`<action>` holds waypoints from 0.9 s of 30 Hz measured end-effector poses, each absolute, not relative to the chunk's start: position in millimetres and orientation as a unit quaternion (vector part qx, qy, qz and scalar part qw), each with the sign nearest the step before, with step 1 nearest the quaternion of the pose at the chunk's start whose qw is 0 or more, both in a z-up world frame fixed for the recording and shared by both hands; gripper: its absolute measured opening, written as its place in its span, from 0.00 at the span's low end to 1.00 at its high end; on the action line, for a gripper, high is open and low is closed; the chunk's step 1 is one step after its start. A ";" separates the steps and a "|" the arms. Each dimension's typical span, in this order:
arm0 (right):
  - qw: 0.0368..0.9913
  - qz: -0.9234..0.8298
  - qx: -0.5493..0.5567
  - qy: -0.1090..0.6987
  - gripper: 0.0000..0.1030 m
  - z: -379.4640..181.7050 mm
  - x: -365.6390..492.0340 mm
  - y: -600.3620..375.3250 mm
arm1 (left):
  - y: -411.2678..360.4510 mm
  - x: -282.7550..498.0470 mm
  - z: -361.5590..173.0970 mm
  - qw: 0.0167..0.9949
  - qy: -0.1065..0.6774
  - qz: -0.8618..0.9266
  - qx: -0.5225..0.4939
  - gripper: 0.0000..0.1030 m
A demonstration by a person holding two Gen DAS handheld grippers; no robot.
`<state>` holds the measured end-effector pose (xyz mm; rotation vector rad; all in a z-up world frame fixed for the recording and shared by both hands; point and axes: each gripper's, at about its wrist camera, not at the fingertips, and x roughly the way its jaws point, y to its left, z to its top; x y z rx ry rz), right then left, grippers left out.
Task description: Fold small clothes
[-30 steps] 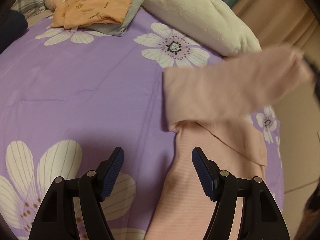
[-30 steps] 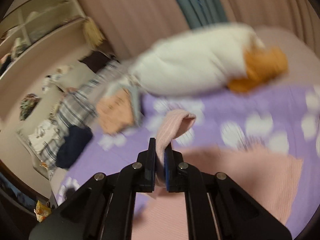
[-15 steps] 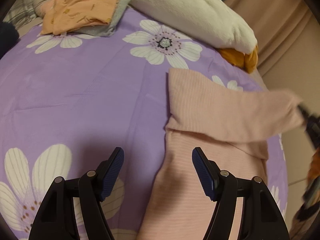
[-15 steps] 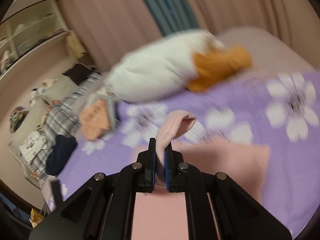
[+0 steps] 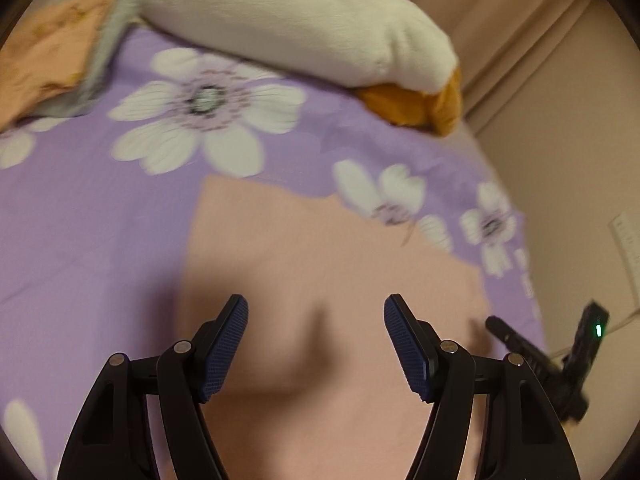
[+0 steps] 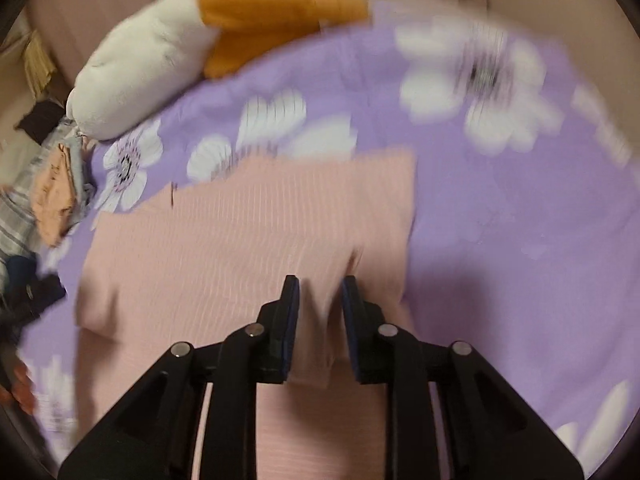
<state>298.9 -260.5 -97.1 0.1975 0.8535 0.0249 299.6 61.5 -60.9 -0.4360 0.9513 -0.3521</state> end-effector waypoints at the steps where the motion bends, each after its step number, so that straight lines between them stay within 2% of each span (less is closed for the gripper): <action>1: 0.916 0.019 0.088 0.391 0.24 -88.6 296.0 -257.0 | 57.1 305.5 -62.5 0.846 0.451 -0.182 -0.218 0.67; 3: 0.919 0.068 0.108 0.373 0.23 -79.9 297.2 -254.0 | 49.7 318.9 -69.0 0.837 0.455 -0.196 -0.233 0.67; 5: 0.903 0.121 0.142 0.386 0.22 -84.2 306.2 -250.1 | 46.7 331.4 -79.4 0.836 0.458 -0.183 -0.239 0.66; 9: 0.888 0.132 0.141 0.417 0.21 -110.6 322.9 -242.2 | 58.8 347.8 -101.2 0.839 0.462 -0.140 -0.253 0.63; 11: 0.880 0.119 0.140 0.438 0.18 -126.8 328.9 -244.0 | 67.1 351.6 -112.2 0.837 0.467 -0.123 -0.256 0.55; 12: 0.878 0.113 0.137 0.445 0.15 -133.6 329.5 -246.6 | 70.2 352.3 -115.9 0.839 0.467 -0.119 -0.252 0.45; 13: 0.879 0.111 0.135 0.444 0.08 -136.9 327.8 -249.2 | 72.8 352.0 -116.8 0.844 0.463 -0.115 -0.246 0.40; 14: 0.881 0.108 0.134 0.442 0.02 -136.0 328.7 -249.4 | 74.9 351.6 -116.7 0.845 0.461 -0.117 -0.245 0.40; 18: 0.873 0.115 0.165 0.444 0.02 -138.8 328.6 -253.8 | 89.2 349.8 -111.6 0.837 0.463 -0.107 -0.270 0.42; 19: 0.872 0.116 0.174 0.444 0.03 -137.1 324.0 -256.2 | 93.5 349.3 -109.8 0.841 0.463 -0.087 -0.265 0.47; 24: 0.879 0.105 0.189 0.424 0.18 -118.1 298.1 -271.7 | 122.4 321.9 -101.8 0.838 0.469 -0.087 -0.265 0.48; 27: 0.883 0.105 0.196 0.414 0.32 -105.8 271.6 -286.8 | 132.8 287.2 -97.2 0.837 0.471 -0.102 -0.261 0.54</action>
